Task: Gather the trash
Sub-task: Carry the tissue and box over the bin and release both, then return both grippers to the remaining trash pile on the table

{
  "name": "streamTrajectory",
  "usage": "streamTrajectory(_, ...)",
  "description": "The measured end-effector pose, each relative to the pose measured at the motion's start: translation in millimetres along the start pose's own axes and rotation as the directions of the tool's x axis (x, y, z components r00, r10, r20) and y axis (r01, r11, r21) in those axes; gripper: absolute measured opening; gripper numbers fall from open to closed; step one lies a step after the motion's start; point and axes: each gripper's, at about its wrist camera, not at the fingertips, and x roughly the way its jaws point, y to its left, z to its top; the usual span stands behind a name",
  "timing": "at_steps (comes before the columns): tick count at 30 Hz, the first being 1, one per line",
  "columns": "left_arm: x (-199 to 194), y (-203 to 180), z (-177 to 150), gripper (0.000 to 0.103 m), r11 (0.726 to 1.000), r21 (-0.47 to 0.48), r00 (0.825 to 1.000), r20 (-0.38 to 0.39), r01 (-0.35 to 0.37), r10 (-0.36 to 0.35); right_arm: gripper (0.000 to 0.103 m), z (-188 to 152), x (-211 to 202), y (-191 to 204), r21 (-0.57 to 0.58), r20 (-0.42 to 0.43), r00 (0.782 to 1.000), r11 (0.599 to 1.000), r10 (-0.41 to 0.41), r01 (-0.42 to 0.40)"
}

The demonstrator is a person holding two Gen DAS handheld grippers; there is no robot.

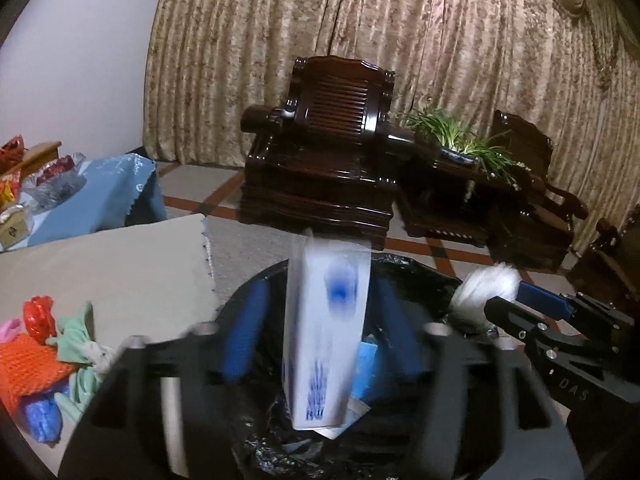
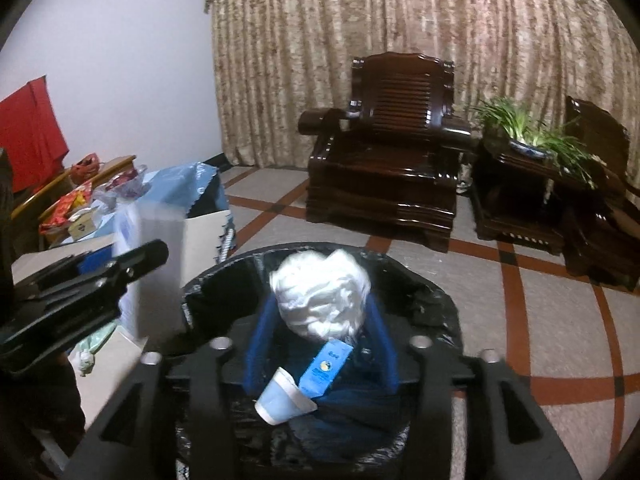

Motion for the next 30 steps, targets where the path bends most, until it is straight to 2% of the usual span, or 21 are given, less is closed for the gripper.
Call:
streamTrajectory(2,-4,4,-3,0.067,1.0,0.011,1.0,0.008,-0.016,0.016,0.068,-1,0,-4,0.016,0.007,1.0,1.0,-0.006,0.006)
streamTrajectory(3,-6,6,-3,0.07,1.0,0.013,1.0,0.011,-0.028,0.028,0.071,-1,-2,-5,0.022,0.016,1.0,1.0,-0.004,0.004)
streamTrajectory(5,-14,15,-5,0.076,0.998,0.01,0.998,0.023,-0.057,0.056,0.092,-1,-5,-3,0.026,0.032,0.999,1.0,-0.003,0.002)
streamTrajectory(7,-25,28,-8,0.084,0.996,0.001,0.995,0.033,-0.092,0.091,0.097,-1,-7,2,0.025,0.043,0.999,1.0,0.005,-0.006)
streamTrajectory(10,-44,50,-16,0.09,0.988,-0.025,0.987,0.042,-0.153,0.154,0.097,0,-4,15,0.012,0.03,0.999,0.999,0.032,-0.033)
streamTrajectory(17,-88,102,-28,0.093,0.959,-0.088,0.961,0.031,-0.271,0.275,0.097,-5,6,66,-0.03,-0.001,0.993,0.992,0.121,-0.121)
streamTrajectory(24,-126,151,-42,0.093,0.91,-0.142,0.92,-0.001,-0.389,0.393,0.097,-10,11,127,-0.105,-0.022,0.975,0.969,0.221,-0.222)
streamTrajectory(30,-151,180,-51,0.093,0.872,-0.187,0.889,-0.016,-0.452,0.458,0.097,-10,13,172,-0.164,-0.042,0.954,0.94,0.296,-0.299)
